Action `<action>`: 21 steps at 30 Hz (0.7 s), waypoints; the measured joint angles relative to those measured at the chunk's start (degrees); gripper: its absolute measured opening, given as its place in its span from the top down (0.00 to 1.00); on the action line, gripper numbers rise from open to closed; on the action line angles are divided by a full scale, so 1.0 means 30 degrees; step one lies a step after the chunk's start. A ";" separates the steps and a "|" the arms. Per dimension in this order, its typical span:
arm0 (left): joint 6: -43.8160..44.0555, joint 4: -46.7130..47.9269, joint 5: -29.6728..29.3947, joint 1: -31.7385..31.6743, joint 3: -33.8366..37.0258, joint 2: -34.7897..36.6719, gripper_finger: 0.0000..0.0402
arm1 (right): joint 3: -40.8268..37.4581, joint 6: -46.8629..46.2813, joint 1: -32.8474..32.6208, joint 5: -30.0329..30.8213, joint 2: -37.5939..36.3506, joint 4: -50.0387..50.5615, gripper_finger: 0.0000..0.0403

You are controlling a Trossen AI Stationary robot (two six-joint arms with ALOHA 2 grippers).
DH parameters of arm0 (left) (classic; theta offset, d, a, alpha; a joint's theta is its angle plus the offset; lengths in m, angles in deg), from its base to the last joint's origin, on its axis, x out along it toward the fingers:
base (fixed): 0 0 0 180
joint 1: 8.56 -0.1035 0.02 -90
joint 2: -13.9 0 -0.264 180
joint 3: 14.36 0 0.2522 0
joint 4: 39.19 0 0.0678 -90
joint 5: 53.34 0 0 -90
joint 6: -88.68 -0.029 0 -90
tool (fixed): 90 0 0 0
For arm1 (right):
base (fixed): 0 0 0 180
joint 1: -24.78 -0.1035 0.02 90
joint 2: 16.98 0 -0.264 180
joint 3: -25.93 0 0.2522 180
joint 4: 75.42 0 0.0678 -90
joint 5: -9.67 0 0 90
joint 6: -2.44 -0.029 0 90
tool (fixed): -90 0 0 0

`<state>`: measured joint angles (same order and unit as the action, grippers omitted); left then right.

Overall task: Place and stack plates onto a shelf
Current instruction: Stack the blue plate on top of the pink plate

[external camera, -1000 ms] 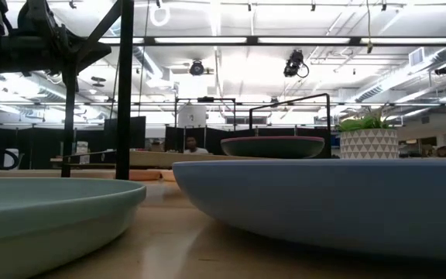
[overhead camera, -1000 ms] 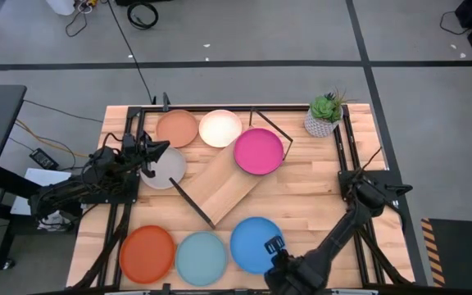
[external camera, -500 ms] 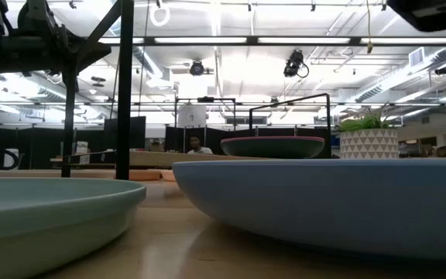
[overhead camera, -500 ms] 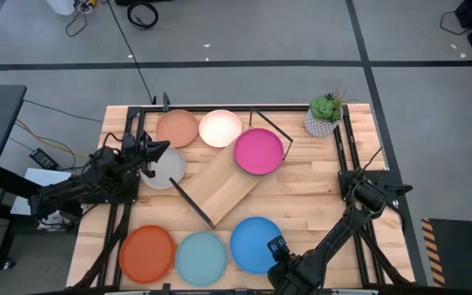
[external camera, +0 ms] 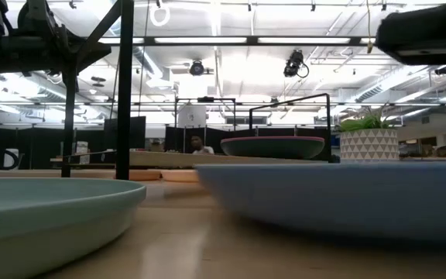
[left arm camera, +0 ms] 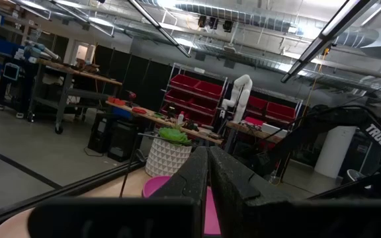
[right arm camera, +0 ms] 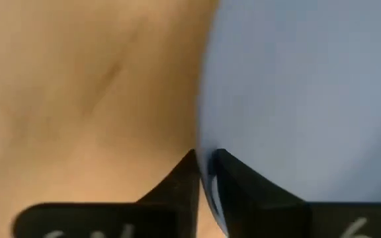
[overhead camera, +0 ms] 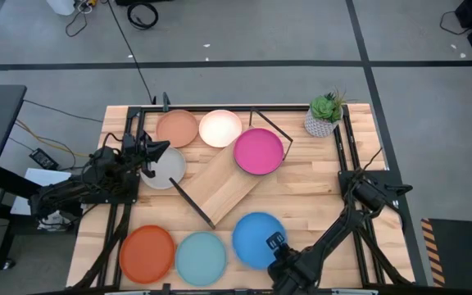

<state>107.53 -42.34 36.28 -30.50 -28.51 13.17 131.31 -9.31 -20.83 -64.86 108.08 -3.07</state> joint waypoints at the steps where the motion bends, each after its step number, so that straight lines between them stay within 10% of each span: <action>1: 0.0000 -0.0007 0.0006 -0.0002 0.0003 0.0000 0.94 | 0.0279 -0.0169 0.0071 -0.0145 0.0000 0.0626 0.91; 21: 0.0000 0.0001 0.0007 -0.0002 0.0005 0.0000 0.94 | 0.7289 -0.0611 0.1635 0.3417 -0.0795 1.0323 0.95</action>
<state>107.53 -42.33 36.30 -30.51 -28.49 13.17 153.18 -11.14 -15.92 -54.61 105.69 27.90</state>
